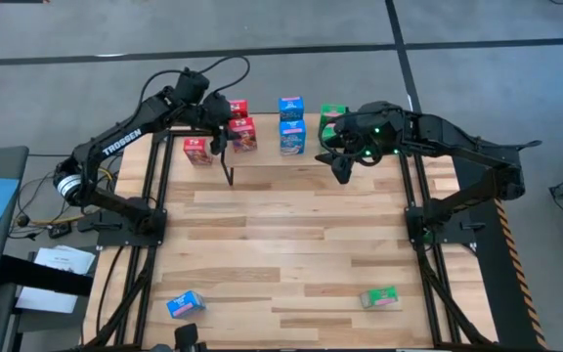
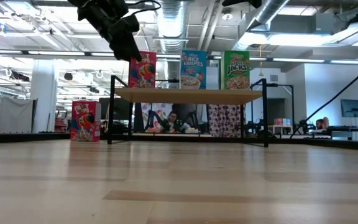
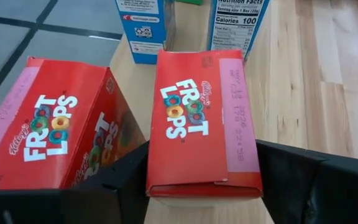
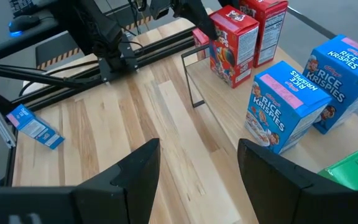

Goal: Stack cereal on shelf
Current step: Put the bottom red cereal box on the shelf aligned with the other red cereal box, then adjust the red cereal box on the shelf

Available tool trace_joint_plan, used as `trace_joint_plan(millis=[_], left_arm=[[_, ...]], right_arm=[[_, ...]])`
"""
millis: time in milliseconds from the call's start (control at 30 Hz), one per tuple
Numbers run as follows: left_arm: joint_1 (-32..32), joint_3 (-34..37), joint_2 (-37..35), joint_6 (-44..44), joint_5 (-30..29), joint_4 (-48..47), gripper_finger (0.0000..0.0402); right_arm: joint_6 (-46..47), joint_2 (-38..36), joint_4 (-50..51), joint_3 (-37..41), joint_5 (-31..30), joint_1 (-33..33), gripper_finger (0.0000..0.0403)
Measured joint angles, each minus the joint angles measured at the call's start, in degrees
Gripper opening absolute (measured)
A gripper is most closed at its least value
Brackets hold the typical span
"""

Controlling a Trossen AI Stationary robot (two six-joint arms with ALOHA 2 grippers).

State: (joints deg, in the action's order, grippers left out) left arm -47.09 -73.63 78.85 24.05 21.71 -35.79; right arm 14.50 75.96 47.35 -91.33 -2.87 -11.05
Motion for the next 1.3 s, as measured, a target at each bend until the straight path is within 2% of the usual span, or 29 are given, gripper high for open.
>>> trace_joint_plan(millis=[67, 233, 600, 900, 1167, 1300], left_arm=[[0.00, 0.00, 0.00, 0.01, -0.56, 0.08, 0.0249], [0.02, 0.00, 0.00, -3.86, -8.86, 0.54, 0.0266], [0.04, 0.00, -0.11, -6.39, -5.70, 0.00, 0.0267], [0.33, -0.02, -1.92, -6.62, -6.66, -3.37, 0.0267], [0.33, -0.04, -4.92, -5.87, -11.07, -4.91, 0.0267], [0.33, -0.04, -6.06, -4.68, -17.43, -7.40, 0.0267]], right_arm=[[0.00, 0.00, 0.00, 0.00, 0.00, 0.00, 0.0240], [0.00, 0.00, 0.00, 0.00, 0.00, 0.00, 0.0240], [-0.11, 0.00, 0.00, 0.00, 0.00, 0.00, 0.0240], [-0.19, 0.00, 0.04, 0.00, 0.00, 0.00, 0.0240], [-1.44, 0.00, 0.09, 0.00, 0.02, 0.02, 0.0240], [-1.44, 0.00, 0.09, 0.00, 0.02, 0.02, 0.0240]])
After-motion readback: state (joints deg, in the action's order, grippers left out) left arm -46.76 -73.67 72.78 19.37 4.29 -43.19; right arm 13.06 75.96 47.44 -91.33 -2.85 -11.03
